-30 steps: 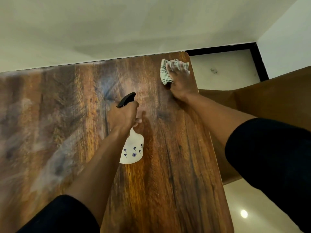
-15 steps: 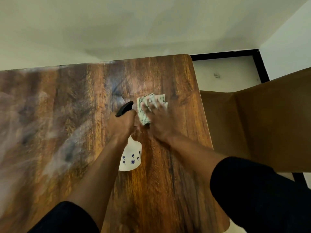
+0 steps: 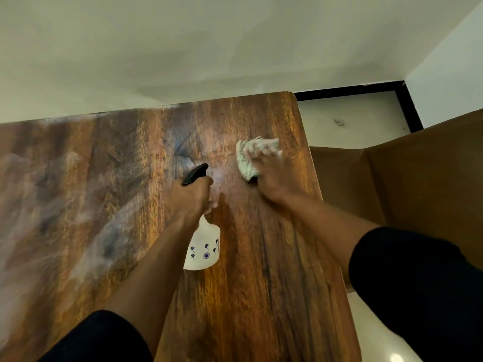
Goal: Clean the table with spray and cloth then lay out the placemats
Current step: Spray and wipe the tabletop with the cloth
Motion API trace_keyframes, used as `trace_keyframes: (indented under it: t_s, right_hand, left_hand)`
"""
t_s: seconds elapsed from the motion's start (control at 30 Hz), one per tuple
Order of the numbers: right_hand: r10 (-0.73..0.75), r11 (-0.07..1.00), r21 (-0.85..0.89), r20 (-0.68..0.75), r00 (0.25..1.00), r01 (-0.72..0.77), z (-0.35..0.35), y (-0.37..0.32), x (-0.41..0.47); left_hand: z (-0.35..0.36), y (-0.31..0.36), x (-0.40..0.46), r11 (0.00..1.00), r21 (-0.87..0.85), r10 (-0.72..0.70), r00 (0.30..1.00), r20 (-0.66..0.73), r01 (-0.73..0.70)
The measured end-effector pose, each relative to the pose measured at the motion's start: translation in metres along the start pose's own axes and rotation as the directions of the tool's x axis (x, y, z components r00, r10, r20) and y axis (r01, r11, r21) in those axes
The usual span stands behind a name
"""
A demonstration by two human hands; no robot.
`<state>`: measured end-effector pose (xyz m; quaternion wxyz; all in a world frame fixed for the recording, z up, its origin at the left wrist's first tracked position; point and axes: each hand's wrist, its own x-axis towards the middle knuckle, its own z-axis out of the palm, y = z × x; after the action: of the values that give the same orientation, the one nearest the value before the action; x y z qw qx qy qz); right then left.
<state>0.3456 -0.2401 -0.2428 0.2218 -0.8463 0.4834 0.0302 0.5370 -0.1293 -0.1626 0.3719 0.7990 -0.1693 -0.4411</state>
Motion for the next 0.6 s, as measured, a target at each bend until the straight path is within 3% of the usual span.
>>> trace_keyframes:
  t_s: [0.17, 0.33, 0.5, 0.6]
  right_hand:
    - [0.235, 0.972, 0.051, -0.117, 0.965, -0.231, -0.018, 0.03, 0.048]
    - [0.399, 0.917, 0.065, -0.154, 0.904, -0.394, -0.009, 0.001, 0.07]
    - [0.247, 0.969, 0.005, -0.147, 0.958, -0.249, 0.006, -0.074, 0.059]
    - [-0.008, 0.999, 0.047, -0.026, 1.0, 0.01, 0.036, -0.128, 0.04]
  left_hand:
    - [-0.017, 0.008, 0.03, 0.999, -0.051, 0.004, 1.0, -0.016, -0.005]
    - [-0.046, 0.023, 0.063, 0.996, -0.072, 0.054, 0.995, -0.081, -0.06]
    - [-0.066, 0.036, 0.094, 0.991, -0.091, 0.091, 0.993, -0.076, -0.098]
    - [-0.075, 0.038, 0.11, 0.993, -0.079, 0.076, 0.992, -0.096, -0.084]
